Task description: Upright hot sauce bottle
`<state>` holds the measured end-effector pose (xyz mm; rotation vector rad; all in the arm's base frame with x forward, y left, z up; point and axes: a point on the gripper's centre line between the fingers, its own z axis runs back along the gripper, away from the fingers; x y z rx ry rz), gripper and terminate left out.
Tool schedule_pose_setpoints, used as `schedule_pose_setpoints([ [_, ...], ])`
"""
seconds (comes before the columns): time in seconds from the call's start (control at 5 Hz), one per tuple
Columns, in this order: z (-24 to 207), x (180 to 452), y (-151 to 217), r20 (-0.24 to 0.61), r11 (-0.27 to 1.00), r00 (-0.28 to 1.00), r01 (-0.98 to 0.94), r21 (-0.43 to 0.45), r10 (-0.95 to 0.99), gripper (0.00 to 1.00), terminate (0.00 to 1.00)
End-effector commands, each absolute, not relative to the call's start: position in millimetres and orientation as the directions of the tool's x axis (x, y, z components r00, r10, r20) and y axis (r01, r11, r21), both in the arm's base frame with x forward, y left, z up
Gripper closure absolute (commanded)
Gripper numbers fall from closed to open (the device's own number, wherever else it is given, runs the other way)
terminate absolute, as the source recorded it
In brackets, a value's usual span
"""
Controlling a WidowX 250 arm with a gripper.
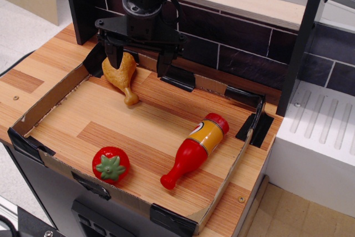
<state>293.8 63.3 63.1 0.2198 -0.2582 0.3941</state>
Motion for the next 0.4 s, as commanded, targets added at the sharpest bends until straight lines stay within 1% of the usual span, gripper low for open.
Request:
schedule_pose_setpoints([
  [0.0, 63.1, 293.8, 63.3, 0.289, 0.9, 0.892, -0.404, 0.16, 0.349, 0.0, 0.0],
  [0.2, 81.2, 282.4, 19.8, 0.176, 0.967, 0.972, -0.188, 0.17, 0.158, 0.0, 0.0],
])
